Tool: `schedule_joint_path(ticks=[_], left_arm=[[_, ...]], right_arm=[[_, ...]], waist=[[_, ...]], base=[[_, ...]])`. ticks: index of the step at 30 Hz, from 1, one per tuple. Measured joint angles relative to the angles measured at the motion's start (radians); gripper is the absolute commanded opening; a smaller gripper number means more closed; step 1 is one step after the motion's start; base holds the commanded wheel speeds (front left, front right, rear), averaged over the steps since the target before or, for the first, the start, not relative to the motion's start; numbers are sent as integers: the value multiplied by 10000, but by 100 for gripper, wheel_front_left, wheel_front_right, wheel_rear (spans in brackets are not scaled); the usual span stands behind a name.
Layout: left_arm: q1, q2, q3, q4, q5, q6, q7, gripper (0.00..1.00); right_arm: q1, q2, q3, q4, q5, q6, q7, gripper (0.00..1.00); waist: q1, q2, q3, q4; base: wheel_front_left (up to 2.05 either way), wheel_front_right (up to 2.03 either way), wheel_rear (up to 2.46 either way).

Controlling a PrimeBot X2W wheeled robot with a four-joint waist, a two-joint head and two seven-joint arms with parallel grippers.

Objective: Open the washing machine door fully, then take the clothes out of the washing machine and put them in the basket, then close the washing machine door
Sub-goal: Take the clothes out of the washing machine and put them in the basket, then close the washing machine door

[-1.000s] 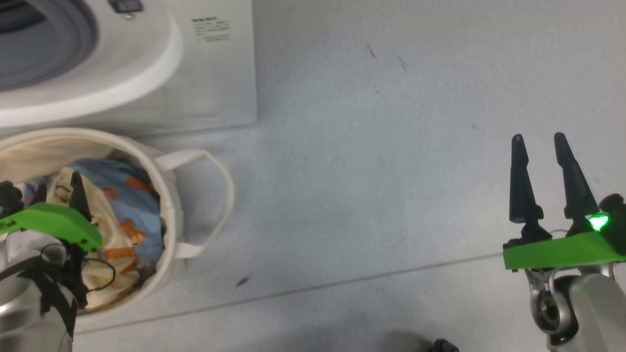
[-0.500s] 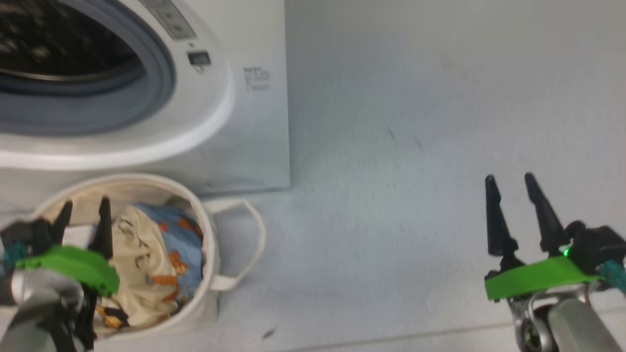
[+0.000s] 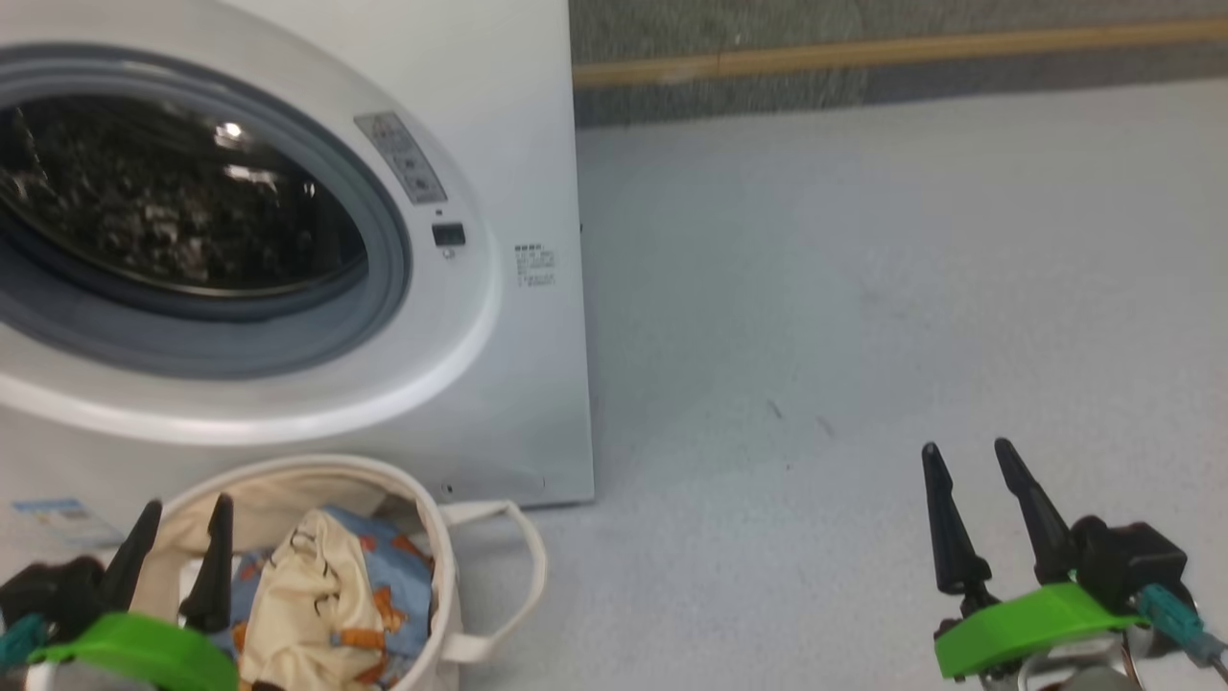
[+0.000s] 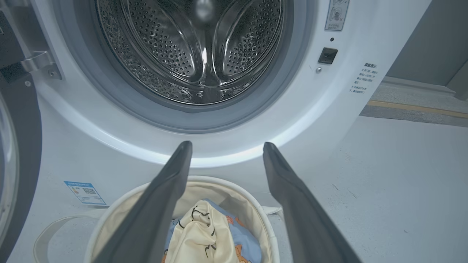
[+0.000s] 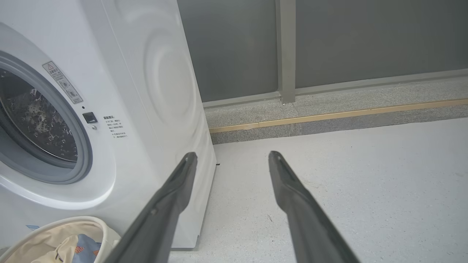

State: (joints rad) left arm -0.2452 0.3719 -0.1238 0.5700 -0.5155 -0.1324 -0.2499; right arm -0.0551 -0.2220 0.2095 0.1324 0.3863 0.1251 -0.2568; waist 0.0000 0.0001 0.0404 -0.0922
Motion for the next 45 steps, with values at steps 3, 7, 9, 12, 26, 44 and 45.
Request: schedule_joint_path(ticks=[3,7,9,12,26,44,45], left_arm=[[521,253,-61,-535,-217,0,0,100],[920,397,-56,-1346,-610,0,0,100],[1065,439,-90,-1509,-752,0,0,100],[1380,550,-155,-1691,-1011,0,19,100],[1526,755,-265,-1929,-1373,13,293,100],[1518,938,-332,-2080,-1039,182,180,100],[1518,938,-332,-2080,-1039,182,180,100]], right_arm=[[187,27,-50,10,-10,0,0,100],[369,63,-105,12,-21,0,0,100],[402,63,-117,12,-23,0,0,100],[402,65,-127,12,-52,0,0,100],[404,65,-150,13,-52,0,0,100],[401,157,-123,44,-52,0,0,100],[401,157,-123,44,-52,0,0,100]], waist=[[0,0,-327,-41],[0,0,-551,-149],[0,0,-605,-202],[0,0,-670,-247],[0,0,-727,-138],[0,0,-625,-55],[0,0,-625,-55]], base=[[0,0,0],[0,0,0],[0,0,0],[0,0,0],[0,0,0],[0,0,0],[0,0,0]])
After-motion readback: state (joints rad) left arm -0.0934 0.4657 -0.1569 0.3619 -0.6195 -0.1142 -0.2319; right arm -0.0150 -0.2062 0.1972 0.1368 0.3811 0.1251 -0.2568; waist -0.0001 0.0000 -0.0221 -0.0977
